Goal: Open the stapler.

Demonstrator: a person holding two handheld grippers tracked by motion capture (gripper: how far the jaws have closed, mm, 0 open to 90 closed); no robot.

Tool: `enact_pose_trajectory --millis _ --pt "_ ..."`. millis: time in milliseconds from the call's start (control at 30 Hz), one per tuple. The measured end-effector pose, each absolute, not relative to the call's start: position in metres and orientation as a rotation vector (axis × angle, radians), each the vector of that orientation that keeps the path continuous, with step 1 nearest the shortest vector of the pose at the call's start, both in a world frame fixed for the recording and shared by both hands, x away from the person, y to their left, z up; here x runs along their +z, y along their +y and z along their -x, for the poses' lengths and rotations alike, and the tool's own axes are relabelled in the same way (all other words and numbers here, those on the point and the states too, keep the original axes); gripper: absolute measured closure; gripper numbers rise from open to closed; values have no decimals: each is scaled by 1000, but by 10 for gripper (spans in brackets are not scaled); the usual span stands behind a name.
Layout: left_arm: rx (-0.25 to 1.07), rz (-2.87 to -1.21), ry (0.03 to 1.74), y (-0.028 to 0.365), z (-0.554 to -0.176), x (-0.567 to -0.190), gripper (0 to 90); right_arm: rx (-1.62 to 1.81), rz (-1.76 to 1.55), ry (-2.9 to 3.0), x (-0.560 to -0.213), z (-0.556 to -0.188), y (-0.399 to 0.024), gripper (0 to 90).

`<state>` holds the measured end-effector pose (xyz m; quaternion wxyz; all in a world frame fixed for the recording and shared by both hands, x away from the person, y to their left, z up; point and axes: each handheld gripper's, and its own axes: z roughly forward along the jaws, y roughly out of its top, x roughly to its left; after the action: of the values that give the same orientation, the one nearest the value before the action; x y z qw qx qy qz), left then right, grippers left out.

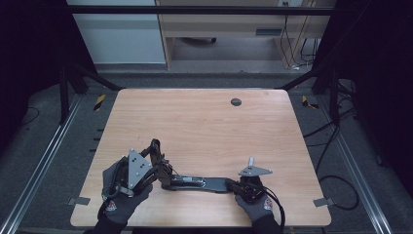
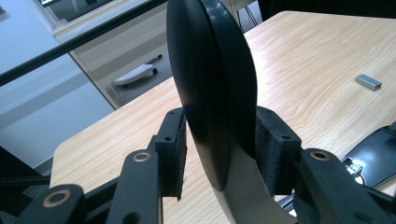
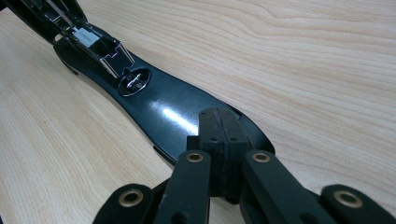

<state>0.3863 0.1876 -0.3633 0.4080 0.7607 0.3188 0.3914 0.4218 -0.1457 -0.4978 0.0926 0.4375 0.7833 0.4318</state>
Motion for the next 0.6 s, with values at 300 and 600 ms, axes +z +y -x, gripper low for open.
enact_pose_trajectory --millis 300,600 --pt "965 -1894 832 200 -386 -364 564 1281 -1302 2324 -498 -422 -145 900" --pt "945 -1880 850 209 -386 -365 557 1282 -1297 2325 -498 -422 -145 900"
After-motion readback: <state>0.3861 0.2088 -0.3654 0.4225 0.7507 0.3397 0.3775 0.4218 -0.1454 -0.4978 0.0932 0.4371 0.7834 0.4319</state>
